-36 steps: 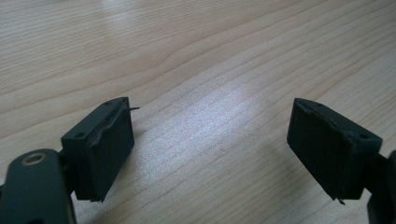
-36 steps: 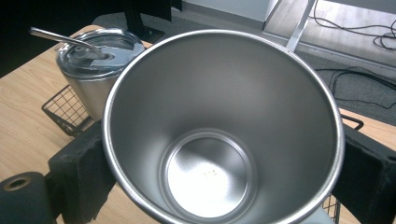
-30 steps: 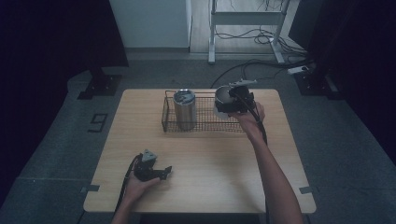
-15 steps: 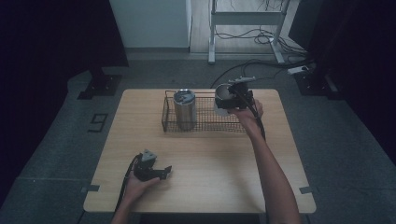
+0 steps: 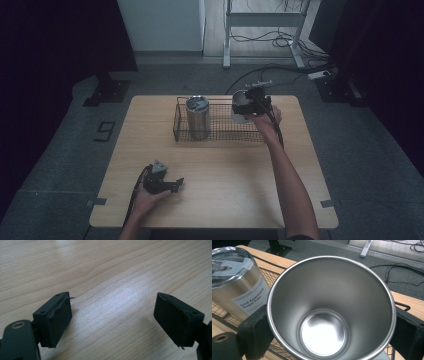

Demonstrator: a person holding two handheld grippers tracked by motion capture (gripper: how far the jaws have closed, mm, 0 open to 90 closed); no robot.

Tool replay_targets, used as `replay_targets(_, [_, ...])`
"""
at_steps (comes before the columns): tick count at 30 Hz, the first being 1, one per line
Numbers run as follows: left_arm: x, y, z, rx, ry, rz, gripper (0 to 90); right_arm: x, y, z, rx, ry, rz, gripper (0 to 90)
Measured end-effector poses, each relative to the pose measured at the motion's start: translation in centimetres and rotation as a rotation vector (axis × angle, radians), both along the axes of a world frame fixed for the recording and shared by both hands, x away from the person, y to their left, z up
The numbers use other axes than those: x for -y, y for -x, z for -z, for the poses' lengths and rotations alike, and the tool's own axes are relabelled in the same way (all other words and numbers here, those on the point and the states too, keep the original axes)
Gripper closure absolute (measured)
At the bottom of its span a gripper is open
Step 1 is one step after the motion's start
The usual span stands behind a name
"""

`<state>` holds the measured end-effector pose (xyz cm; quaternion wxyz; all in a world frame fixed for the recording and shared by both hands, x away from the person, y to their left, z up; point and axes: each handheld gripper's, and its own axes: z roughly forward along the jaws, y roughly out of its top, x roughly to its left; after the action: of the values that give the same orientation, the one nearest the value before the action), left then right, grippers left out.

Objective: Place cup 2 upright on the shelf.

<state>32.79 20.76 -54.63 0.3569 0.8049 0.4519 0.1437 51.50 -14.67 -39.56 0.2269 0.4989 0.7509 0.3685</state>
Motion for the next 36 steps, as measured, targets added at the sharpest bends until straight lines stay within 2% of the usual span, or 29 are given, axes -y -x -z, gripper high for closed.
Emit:
replay_targets(19, [0.1,0.0,0.0,0.003,-0.009,0.002,14.9,-0.5,-1.2,1.2,-0.017,0.017,-0.001,6.7])
replay_targets(36, [0.1,0.0,0.0,0.002,-0.010,0.005,14.9,-0.4,-2.2,2.9,-0.047,0.034,0.016,6.7])
